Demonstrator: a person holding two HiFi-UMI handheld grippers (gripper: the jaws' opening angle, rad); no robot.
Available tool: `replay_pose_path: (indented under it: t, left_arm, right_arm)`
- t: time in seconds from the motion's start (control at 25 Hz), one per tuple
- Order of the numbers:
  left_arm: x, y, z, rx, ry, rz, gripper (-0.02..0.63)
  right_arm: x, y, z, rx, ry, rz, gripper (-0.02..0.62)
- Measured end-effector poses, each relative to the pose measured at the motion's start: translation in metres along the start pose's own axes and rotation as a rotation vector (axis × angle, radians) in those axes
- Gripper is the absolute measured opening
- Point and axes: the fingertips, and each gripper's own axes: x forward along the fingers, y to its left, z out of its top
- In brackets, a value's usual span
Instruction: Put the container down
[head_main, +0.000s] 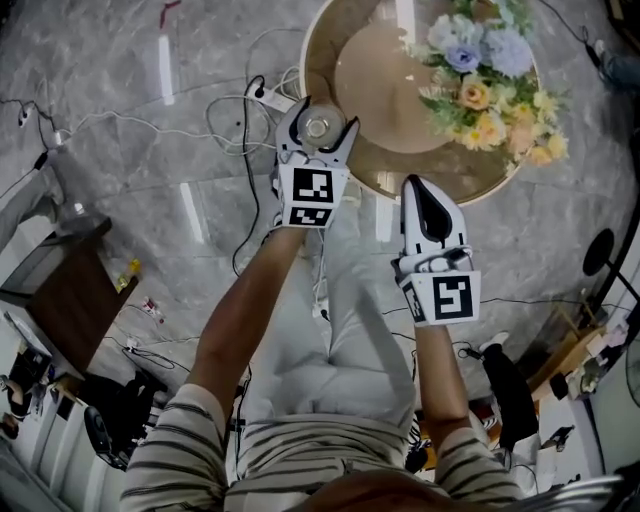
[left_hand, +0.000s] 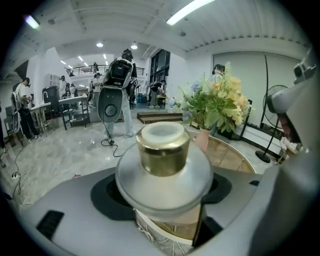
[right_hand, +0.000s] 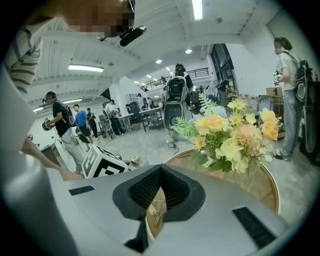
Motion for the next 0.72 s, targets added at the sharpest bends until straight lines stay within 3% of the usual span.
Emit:
replay_pose_path:
  t: [0.24,0.44,0.72]
  left_arm:
    - [0.034,0.006,-0.011,0.025,0.003,-0.002,0.331]
    - [0.059,0.005,-0.022,0.102,0.022,-0.019,0.331]
    - [0.083,0.007,-0.035,0.107,0.045,-0.021,0.331]
  right_arm:
    - [0.006,-0.003,-0.01,0.005,0.012,0.003,0.009]
    - [0.007,-0.003,-0.015,0.005,0.023,0.0,0.009]
    - [0.015,-0.01,-0.028,0.007,0.044,0.006,0.009]
